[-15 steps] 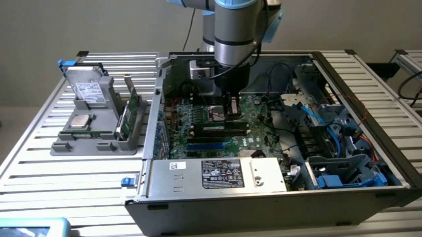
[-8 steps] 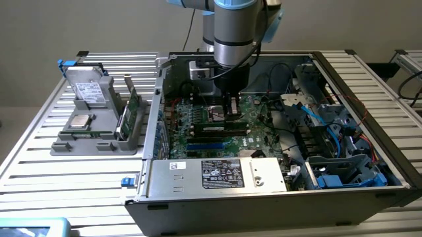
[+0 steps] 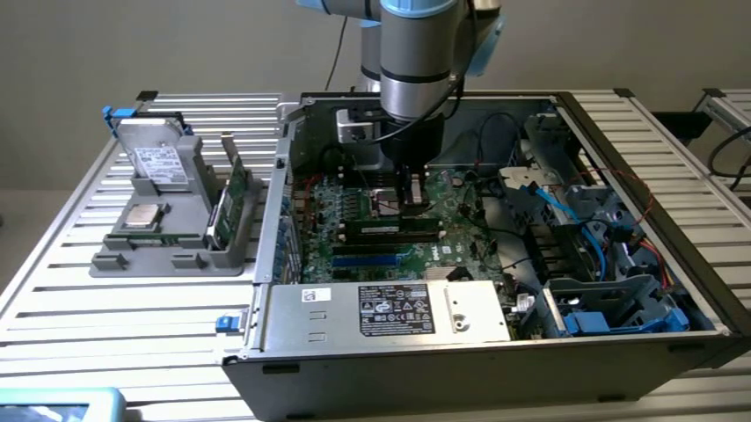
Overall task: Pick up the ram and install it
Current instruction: 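Insert the ram into the slot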
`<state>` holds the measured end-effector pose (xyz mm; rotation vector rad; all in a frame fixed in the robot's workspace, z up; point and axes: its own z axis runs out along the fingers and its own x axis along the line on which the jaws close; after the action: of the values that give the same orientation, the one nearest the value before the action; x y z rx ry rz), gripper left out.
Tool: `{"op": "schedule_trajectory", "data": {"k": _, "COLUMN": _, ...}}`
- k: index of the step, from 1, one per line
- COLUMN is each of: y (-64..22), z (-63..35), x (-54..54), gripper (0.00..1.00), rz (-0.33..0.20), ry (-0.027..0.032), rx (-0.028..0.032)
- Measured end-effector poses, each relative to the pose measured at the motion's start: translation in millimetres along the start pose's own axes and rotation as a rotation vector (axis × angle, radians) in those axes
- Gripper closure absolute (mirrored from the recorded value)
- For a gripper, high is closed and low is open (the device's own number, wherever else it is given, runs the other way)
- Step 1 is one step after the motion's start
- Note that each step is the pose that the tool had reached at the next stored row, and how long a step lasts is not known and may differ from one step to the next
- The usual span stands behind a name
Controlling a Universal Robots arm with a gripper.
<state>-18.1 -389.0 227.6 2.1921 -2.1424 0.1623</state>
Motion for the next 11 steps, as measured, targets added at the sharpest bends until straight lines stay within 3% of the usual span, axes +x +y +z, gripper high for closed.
{"op": "schedule_trajectory", "data": {"k": 11, "y": 1.7, "z": 3.9, "x": -0.5, "gripper": 0.87, "rz": 0.0, "ry": 0.0001, "rx": 0.002}}
